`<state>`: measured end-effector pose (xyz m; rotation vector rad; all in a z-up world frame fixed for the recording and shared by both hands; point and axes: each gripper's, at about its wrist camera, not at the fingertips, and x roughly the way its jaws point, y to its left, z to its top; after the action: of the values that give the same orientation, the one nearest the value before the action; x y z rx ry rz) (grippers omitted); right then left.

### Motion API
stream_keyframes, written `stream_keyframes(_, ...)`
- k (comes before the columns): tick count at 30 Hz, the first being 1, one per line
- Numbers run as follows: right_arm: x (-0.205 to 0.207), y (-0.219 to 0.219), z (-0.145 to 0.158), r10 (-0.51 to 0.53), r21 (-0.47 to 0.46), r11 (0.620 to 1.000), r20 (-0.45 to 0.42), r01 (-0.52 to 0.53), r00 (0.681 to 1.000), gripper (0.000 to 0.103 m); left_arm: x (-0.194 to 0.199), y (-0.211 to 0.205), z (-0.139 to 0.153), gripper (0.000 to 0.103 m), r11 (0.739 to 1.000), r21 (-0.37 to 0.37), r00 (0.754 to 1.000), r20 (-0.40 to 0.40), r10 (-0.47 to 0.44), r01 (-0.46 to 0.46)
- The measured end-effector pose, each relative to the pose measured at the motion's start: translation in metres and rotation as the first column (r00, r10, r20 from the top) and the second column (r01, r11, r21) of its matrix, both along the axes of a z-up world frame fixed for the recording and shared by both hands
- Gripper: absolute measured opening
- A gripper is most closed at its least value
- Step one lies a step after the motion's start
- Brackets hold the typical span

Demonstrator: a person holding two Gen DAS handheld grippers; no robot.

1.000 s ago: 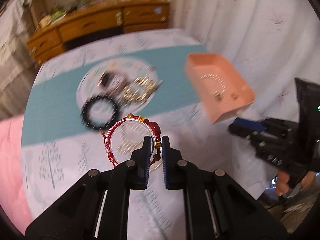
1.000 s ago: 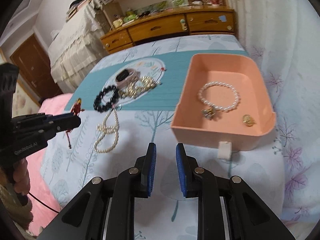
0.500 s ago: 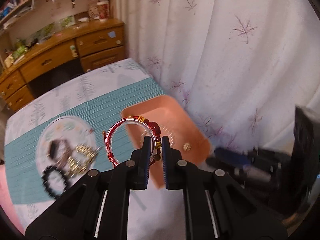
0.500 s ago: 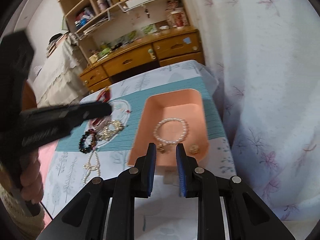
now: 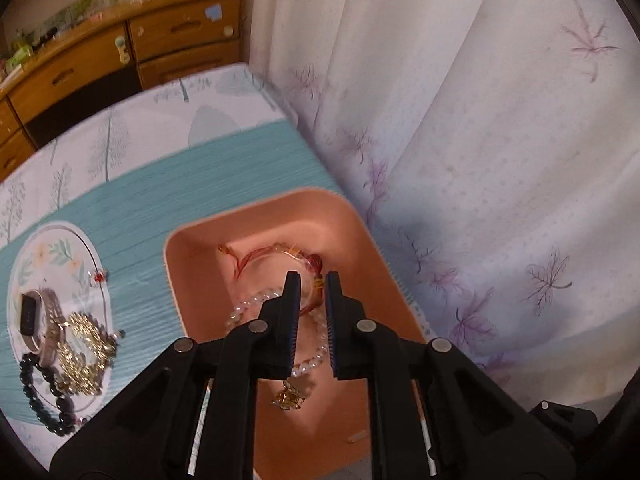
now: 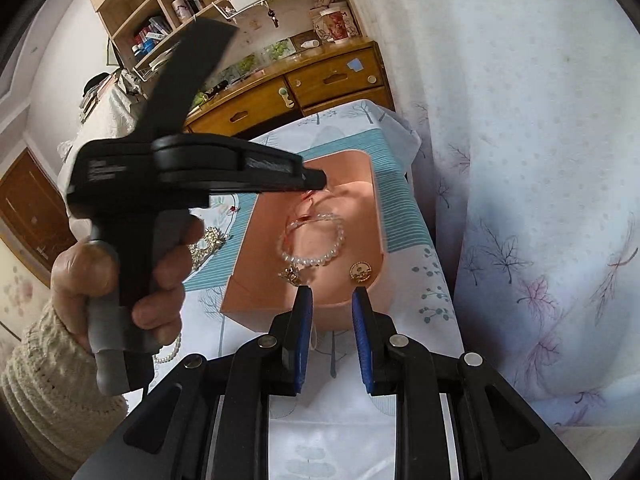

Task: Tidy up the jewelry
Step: 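Carry the red bangle into the peach tray and open the left tool, then grasp the black bead bracelet with the left tool while the right tool grasps a small gold charm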

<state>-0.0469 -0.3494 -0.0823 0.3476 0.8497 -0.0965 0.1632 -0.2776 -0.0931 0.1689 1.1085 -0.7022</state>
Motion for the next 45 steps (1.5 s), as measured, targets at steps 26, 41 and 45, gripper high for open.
stream_keyframes(26,-0.003,0.093,0.025,0.154,-0.036,0.987,-0.006,-0.154,0.988,0.02,-0.073,0.2,0.068,0.021,0.985,-0.029,0.982,0.072,0.173,-0.171)
stream_keyframes(41,0.068,0.187,0.098,0.328,-0.064,0.94,-0.1,-0.335,0.939,0.02,-0.058,0.346,0.118,0.021,0.92,0.025,0.912,0.143,0.384,-0.391)
stream_keyframes(45,0.111,0.201,0.101,0.352,-0.035,0.933,-0.138,-0.359,0.926,0.02,-0.032,0.372,0.12,0.021,0.892,0.048,0.887,0.147,0.438,-0.449)
